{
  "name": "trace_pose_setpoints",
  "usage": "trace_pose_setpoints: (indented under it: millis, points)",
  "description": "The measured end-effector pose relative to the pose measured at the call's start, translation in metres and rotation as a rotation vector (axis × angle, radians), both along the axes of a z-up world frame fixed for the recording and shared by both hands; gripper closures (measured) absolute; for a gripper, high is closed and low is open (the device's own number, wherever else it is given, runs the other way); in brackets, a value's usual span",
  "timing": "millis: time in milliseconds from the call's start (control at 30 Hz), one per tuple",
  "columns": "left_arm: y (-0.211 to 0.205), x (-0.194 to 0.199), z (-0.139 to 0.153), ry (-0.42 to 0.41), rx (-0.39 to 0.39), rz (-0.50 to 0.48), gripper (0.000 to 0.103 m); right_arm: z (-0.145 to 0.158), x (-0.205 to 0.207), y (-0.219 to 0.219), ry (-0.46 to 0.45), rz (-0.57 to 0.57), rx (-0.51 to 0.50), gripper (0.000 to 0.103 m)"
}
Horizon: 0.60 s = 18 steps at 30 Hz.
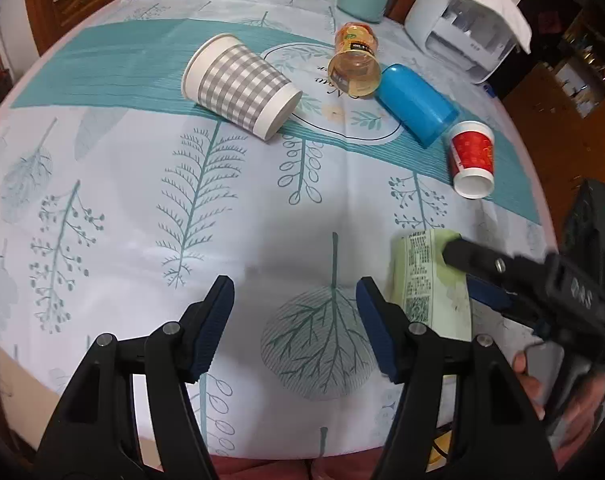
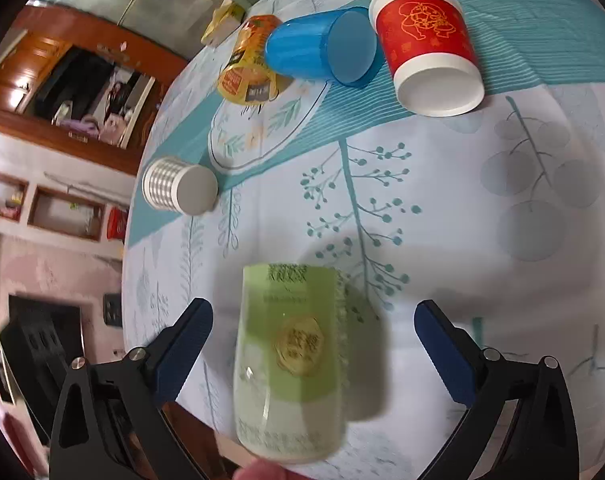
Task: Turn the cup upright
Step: 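Grasp the green cup with the right tool while the left tool releases it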
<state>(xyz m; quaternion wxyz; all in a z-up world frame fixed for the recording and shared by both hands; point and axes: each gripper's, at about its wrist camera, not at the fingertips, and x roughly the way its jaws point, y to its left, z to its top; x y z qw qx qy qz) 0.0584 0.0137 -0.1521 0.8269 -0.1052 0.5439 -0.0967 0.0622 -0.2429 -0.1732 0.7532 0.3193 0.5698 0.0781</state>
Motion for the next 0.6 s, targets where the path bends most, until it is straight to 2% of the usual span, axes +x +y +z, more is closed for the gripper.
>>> trace_pose_setpoints:
  millis: [67, 200, 267, 300, 467, 600]
  points:
    - [0.008, -0.002, -0.004, 0.004, -0.034, -0.007, 0.042, -0.001, 0.003, 0.007, -0.006, -0.002, -0.005, 0.007]
    - [0.016, -0.003, -0.004, -0.024, -0.042, 0.001, 0.042, 0.001, 0.008, 0.015, -0.007, 0.021, -0.029, 0.032]
    - [0.02, -0.005, -0.003, -0.039, -0.052, 0.013, 0.042, 0.004, 0.006, 0.017, -0.025, 0.034, -0.033, 0.038]
    - [0.021, -0.005, -0.003, -0.041, -0.062, 0.021, 0.042, 0.005, 0.006, 0.018, -0.031, 0.038, -0.046, 0.047]
    - [0.028, -0.008, -0.004, -0.046, -0.096, 0.041, 0.042, 0.019, -0.003, 0.025, -0.097, 0.044, -0.108, 0.05]
    - [0.028, -0.012, 0.002, -0.078, -0.1, 0.043, 0.042, 0.043, -0.014, 0.028, -0.215, -0.001, -0.154, 0.051]
